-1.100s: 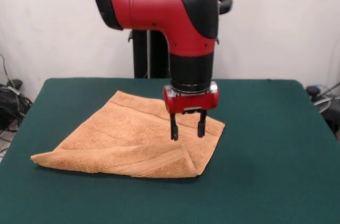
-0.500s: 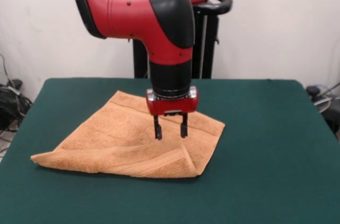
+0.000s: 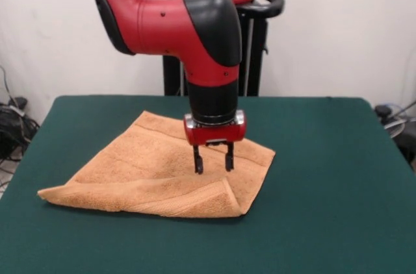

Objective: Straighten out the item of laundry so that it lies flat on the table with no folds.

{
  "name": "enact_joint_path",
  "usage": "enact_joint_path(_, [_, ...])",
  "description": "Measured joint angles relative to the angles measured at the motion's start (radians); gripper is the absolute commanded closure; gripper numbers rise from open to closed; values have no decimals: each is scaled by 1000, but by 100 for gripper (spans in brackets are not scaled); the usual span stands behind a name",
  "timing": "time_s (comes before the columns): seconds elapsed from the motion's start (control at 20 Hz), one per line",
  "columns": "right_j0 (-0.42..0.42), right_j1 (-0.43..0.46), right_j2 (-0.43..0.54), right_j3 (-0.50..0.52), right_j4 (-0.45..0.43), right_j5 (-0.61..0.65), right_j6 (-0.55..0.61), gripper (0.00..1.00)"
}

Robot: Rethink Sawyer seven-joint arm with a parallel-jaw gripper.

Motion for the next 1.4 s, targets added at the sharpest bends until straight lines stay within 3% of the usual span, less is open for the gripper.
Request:
enact_joint_path(0.3, [40, 43, -24, 0, 0, -57, 0, 0])
enact_joint_path(1.4, [41, 44, -27, -2, 0, -65, 0, 0])
